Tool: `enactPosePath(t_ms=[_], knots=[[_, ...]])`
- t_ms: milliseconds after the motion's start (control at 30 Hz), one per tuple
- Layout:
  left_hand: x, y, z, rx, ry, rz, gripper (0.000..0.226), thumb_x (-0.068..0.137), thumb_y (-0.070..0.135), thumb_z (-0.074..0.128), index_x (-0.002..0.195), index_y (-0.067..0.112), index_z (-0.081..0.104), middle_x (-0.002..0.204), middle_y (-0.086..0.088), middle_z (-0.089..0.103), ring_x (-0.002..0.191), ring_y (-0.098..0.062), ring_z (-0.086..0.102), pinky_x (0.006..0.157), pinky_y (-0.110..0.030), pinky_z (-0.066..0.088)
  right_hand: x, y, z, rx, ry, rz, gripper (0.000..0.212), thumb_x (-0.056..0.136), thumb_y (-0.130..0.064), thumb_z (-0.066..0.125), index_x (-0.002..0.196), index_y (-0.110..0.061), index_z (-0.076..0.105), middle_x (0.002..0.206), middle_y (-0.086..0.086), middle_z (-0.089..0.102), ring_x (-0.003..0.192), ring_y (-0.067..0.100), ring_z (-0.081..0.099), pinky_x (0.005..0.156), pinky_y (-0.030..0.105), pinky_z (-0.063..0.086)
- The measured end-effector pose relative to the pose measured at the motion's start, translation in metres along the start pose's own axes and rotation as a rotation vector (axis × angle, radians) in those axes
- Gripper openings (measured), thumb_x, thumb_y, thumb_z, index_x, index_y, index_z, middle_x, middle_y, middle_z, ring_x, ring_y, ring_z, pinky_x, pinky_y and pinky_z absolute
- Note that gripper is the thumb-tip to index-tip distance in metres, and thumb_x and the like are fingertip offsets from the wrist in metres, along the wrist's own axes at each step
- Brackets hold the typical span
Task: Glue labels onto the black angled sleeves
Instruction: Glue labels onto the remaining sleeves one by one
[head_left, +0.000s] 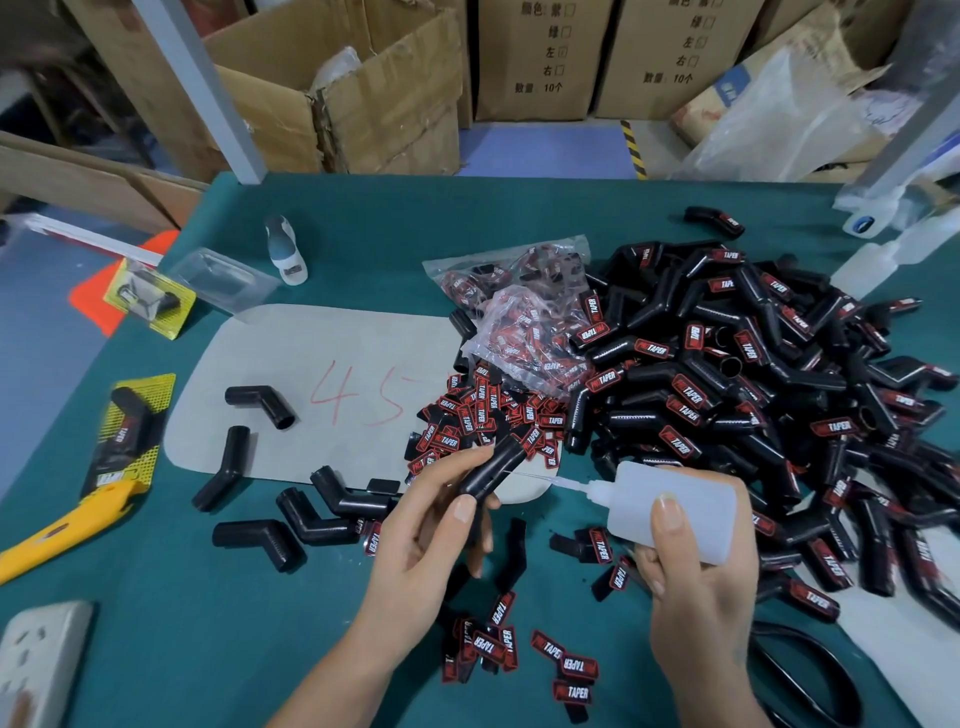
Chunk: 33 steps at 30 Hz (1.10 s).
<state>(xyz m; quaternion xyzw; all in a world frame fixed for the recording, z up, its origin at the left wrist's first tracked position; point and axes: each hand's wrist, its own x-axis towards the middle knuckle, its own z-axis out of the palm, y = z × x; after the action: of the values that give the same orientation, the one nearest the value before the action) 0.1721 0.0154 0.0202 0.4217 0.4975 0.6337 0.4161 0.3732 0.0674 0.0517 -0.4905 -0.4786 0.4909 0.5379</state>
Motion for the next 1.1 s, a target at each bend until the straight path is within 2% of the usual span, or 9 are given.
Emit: enactPosePath(t_ms=[200, 333, 567, 633, 800, 900, 1000, 1100], knots=[[-0.0013, -0.0032, -0.0008, 0.003, 0.005, -0.004, 0.036, 0.105, 0.029, 0.055, 0.139, 0.024, 0.064, 0.099, -0.009, 0.069, 0.07, -0.019, 0.063, 0.054, -0.029, 0.053, 0.0011, -0.0008, 0.0013, 0.025, 0.023, 0.008, 0.02, 0.084, -0.05, 0.067, 0.101, -0.041, 0.066, 0.087, -0.011, 0.068, 0.066, 0.001, 0.06, 0.053, 0.015, 0.047], [-0.0014, -0.0042, -0.0008, 0.002, 0.002, -0.009, 0.036, 0.105, 0.029, 0.055, 0.139, 0.023, 0.064, 0.098, -0.008, 0.07, 0.07, -0.02, 0.063, 0.053, -0.03, 0.053, 0.0019, 0.0013, -0.0004, 0.036, 0.005, 0.008, 0.021, 0.087, -0.048, 0.066, 0.103, -0.034, 0.065, 0.082, -0.011, 0.064, 0.058, -0.002, 0.053, 0.051, 0.013, 0.043], [-0.0019, -0.005, -0.0015, 0.009, -0.005, -0.007, 0.036, 0.105, 0.027, 0.054, 0.139, 0.025, 0.065, 0.099, -0.01, 0.07, 0.07, -0.019, 0.063, 0.054, -0.029, 0.053, 0.0018, 0.003, -0.001, 0.04, 0.015, 0.013, 0.021, 0.087, -0.048, 0.067, 0.104, -0.037, 0.065, 0.087, -0.011, 0.066, 0.064, -0.001, 0.058, 0.053, 0.013, 0.046], [-0.0017, -0.005, -0.0015, 0.011, -0.005, -0.006, 0.036, 0.105, 0.028, 0.054, 0.139, 0.025, 0.065, 0.099, -0.01, 0.07, 0.07, -0.019, 0.063, 0.054, -0.029, 0.053, 0.0013, 0.0039, -0.0017, 0.03, 0.018, 0.016, 0.023, 0.087, -0.05, 0.068, 0.105, -0.037, 0.065, 0.089, -0.011, 0.067, 0.067, 0.001, 0.061, 0.055, 0.014, 0.048], [-0.0014, -0.0052, -0.0017, 0.007, -0.005, -0.011, 0.036, 0.105, 0.029, 0.054, 0.139, 0.024, 0.065, 0.1, -0.009, 0.07, 0.07, -0.02, 0.063, 0.054, -0.028, 0.052, 0.0025, 0.0039, -0.0033, 0.044, 0.018, 0.022, 0.027, 0.086, -0.049, 0.068, 0.107, -0.033, 0.065, 0.087, -0.007, 0.064, 0.06, -0.001, 0.053, 0.053, 0.013, 0.044], [-0.0011, -0.0044, -0.0009, -0.017, -0.005, -0.019, 0.038, 0.106, 0.039, 0.058, 0.14, 0.024, 0.064, 0.1, -0.01, 0.07, 0.071, -0.022, 0.064, 0.054, -0.029, 0.053, 0.003, 0.0033, -0.0032, 0.07, 0.013, 0.027, 0.034, 0.086, -0.047, 0.068, 0.115, -0.03, 0.064, 0.086, -0.008, 0.063, 0.059, -0.001, 0.052, 0.051, 0.014, 0.044], [-0.0009, -0.0031, 0.0001, -0.055, -0.004, -0.037, 0.042, 0.104, 0.046, 0.062, 0.14, 0.025, 0.064, 0.101, -0.01, 0.07, 0.074, -0.023, 0.065, 0.055, -0.032, 0.054, 0.0045, 0.0025, -0.0014, 0.124, -0.002, 0.057, 0.042, 0.085, -0.045, 0.069, 0.123, -0.029, 0.061, 0.078, -0.009, 0.06, 0.051, 0.0, 0.048, 0.046, 0.016, 0.04], [-0.0002, -0.0027, 0.0013, -0.077, 0.006, -0.044, 0.041, 0.103, 0.046, 0.064, 0.139, 0.026, 0.064, 0.1, -0.009, 0.07, 0.075, -0.023, 0.066, 0.056, -0.033, 0.055, 0.0074, 0.0025, -0.0011, 0.157, -0.046, 0.079, 0.038, 0.085, -0.045, 0.069, 0.119, -0.03, 0.059, 0.069, -0.01, 0.052, 0.044, 0.006, 0.038, 0.043, 0.018, 0.035]])
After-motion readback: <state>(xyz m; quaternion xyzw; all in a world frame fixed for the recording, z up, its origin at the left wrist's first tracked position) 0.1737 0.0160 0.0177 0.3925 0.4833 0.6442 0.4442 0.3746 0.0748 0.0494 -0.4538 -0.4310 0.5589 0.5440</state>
